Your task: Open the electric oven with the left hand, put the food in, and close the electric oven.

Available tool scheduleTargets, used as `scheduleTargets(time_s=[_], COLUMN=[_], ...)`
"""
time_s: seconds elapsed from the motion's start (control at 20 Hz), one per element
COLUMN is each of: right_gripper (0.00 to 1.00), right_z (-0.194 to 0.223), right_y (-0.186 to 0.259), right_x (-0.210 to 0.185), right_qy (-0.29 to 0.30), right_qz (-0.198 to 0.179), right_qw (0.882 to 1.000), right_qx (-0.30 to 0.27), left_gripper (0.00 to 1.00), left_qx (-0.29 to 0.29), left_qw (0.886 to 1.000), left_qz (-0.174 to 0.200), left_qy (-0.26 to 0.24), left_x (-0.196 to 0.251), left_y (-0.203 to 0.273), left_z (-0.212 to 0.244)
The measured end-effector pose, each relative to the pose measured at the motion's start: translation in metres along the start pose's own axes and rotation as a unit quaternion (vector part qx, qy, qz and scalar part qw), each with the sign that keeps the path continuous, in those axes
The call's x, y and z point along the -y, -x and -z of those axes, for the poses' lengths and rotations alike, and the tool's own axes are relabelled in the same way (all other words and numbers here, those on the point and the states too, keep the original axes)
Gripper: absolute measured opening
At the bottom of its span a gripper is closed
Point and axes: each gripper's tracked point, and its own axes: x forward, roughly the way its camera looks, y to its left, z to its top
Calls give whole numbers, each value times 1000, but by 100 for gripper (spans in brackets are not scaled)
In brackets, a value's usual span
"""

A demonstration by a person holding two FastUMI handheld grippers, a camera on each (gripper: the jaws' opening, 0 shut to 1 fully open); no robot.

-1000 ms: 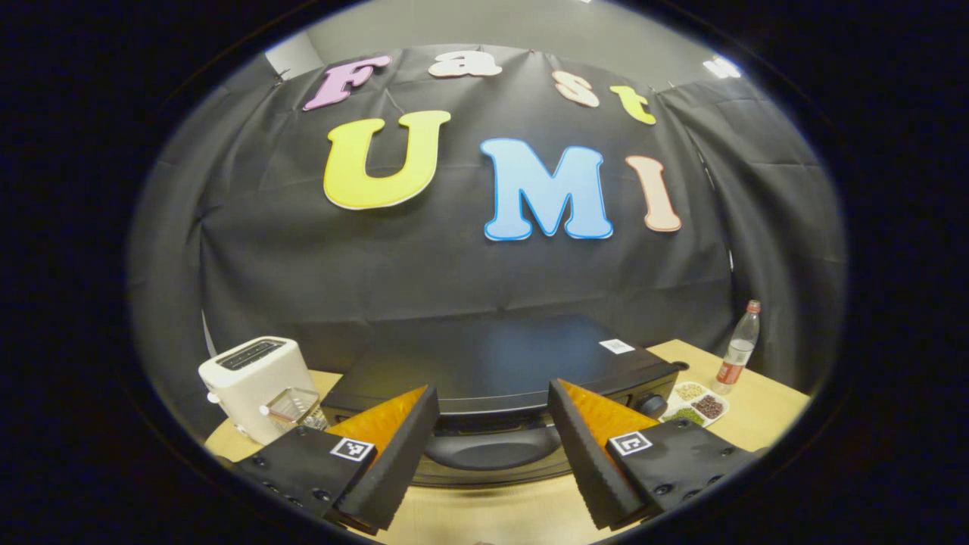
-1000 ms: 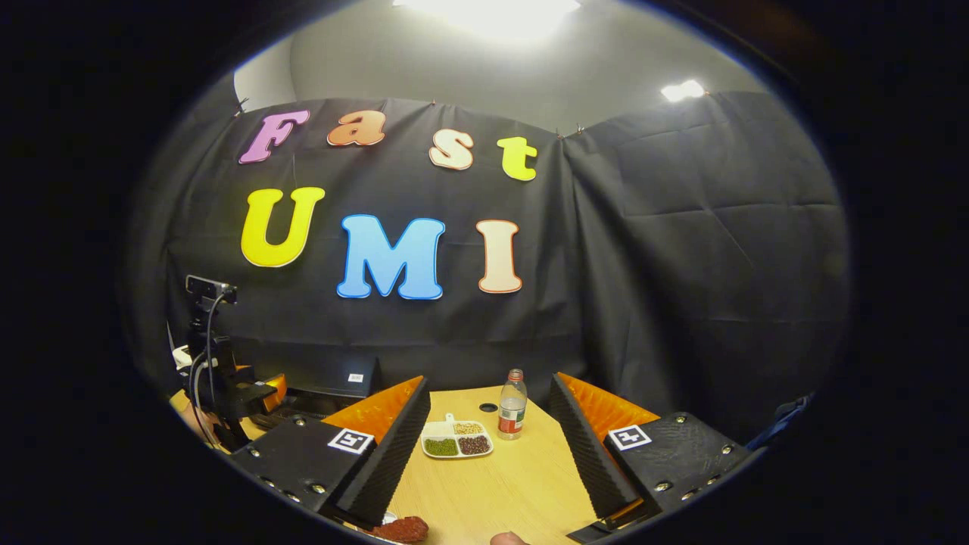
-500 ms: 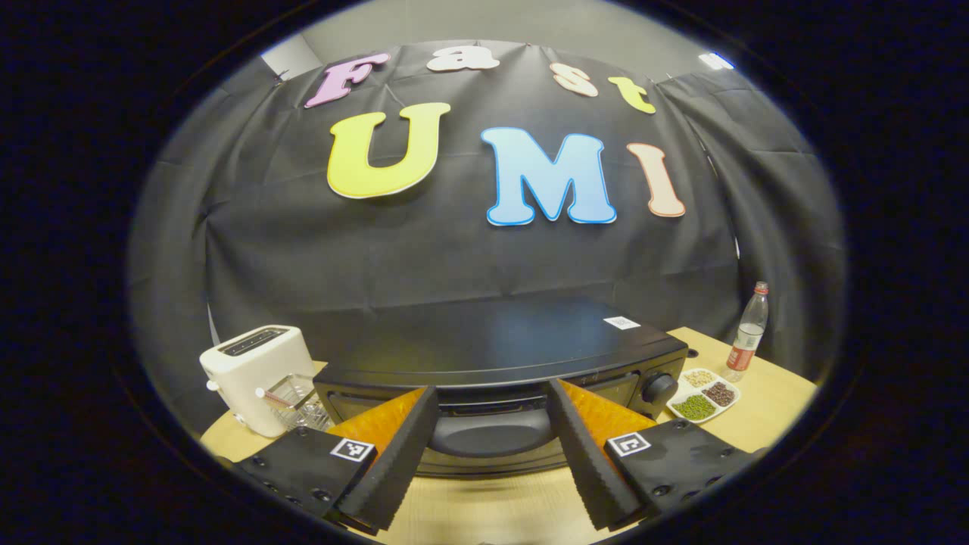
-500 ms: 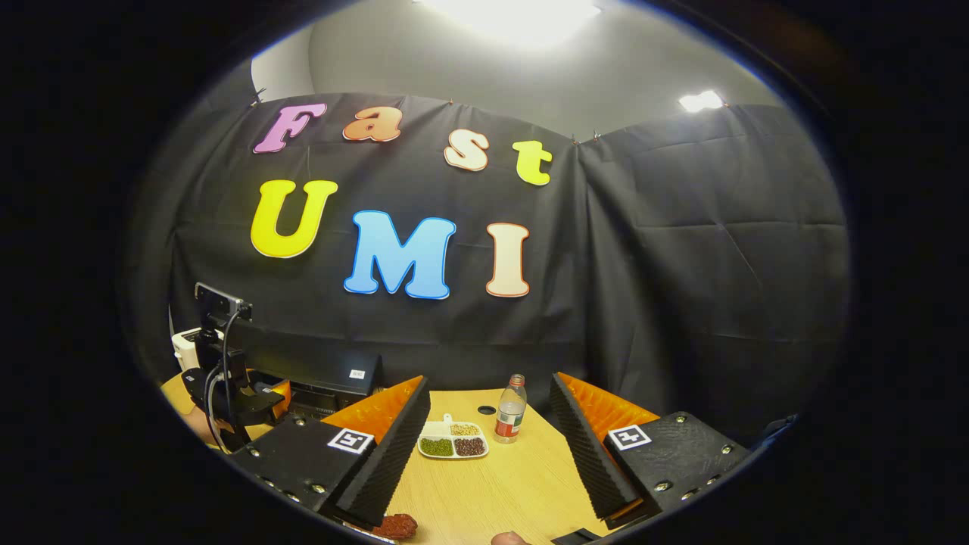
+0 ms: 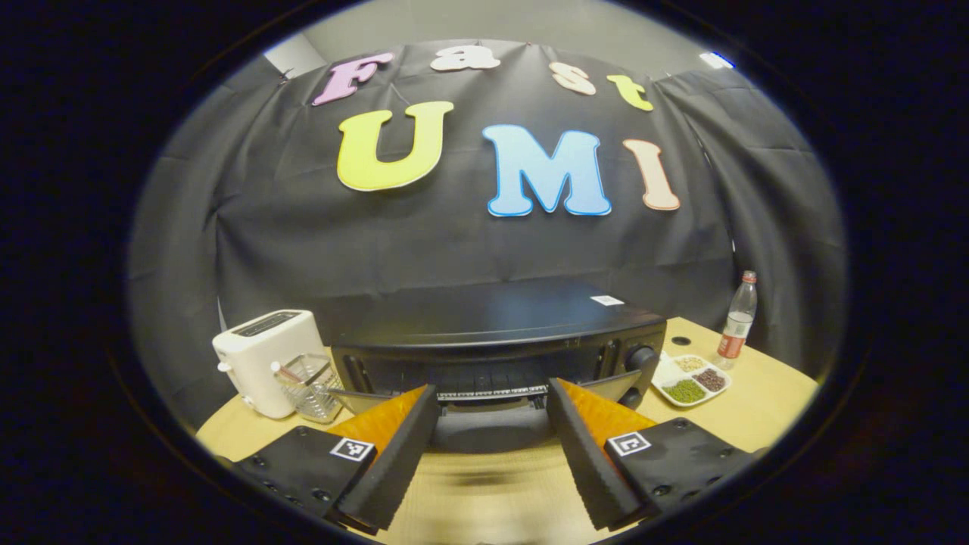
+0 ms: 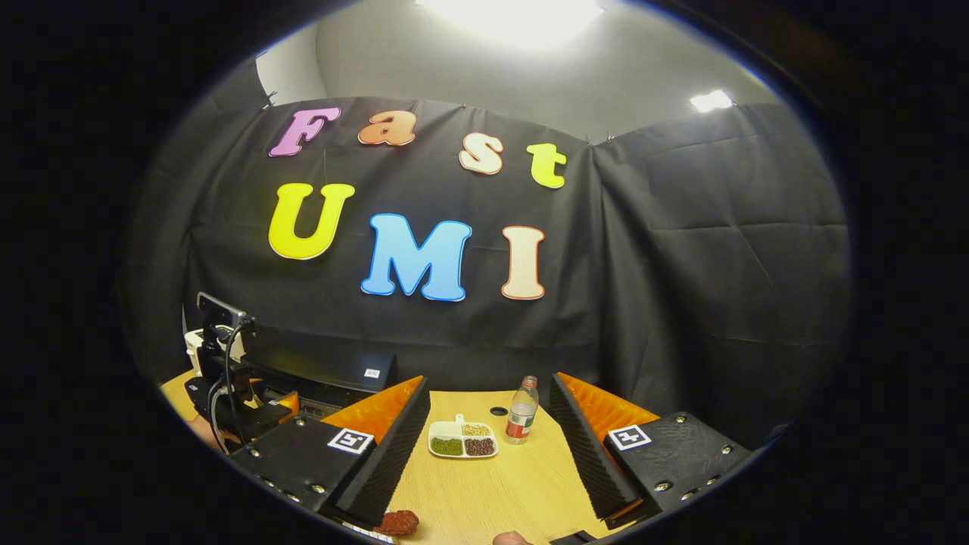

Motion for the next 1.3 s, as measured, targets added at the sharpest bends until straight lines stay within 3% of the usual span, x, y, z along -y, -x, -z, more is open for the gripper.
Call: scheduleTargets(time_s=[0.3, 0.35, 0.4, 0.45, 0.5, 0.55, 0.7, 0.8, 1.0, 1.1, 1.2, 1.3], right_gripper=[96, 96, 96, 96, 96, 96, 96, 96, 96, 96, 96, 96], right_z=[4, 4, 6, 7, 9, 11, 15, 18, 21, 22, 21, 23], right_y=[5, 5, 6, 6, 7, 7, 8, 9, 10, 11, 12, 13], right_x=[7, 9, 11, 12, 13, 14, 16, 17, 14, 11, 9, 7], right_qy=[-3, -3, -4, -4, -5, -4, 4, 7, 12, 14, 17, 21], right_qz=[-13, -14, -15, -16, -17, -19, -24, -28, -42, -49, -55, -62], right_qw=[1000, 1000, 1000, 1000, 1000, 1000, 1000, 999, 999, 998, 998, 997], right_qx=[-2, -3, -4, -6, -8, -10, -17, -20, -27, -28, -27, -28], left_gripper=[100, 91, 100, 91, 100, 91, 100, 96, 100, 91, 100, 96], left_qx=[-27, -30, -31, -34, -35, -37, -46, -51, -63, -75, -85, -89], left_qw=[1000, 1000, 999, 999, 999, 999, 999, 998, 998, 997, 996, 995], left_qz=[-7, -8, -10, -12, -14, -16, -21, -24, -26, -25, -27, -29], left_qy=[-3, -2, -2, -3, -3, -4, -4, -3, 1, 11, 18, 16], left_x=[3, 3, 4, 4, 4, 4, 6, 6, 7, 9, 10, 11], left_y=[19, 22, 23, 25, 27, 28, 33, 37, 45, 49, 52, 54], left_z=[23, 25, 28, 31, 33, 36, 46, 53, 69, 83, 93, 101])
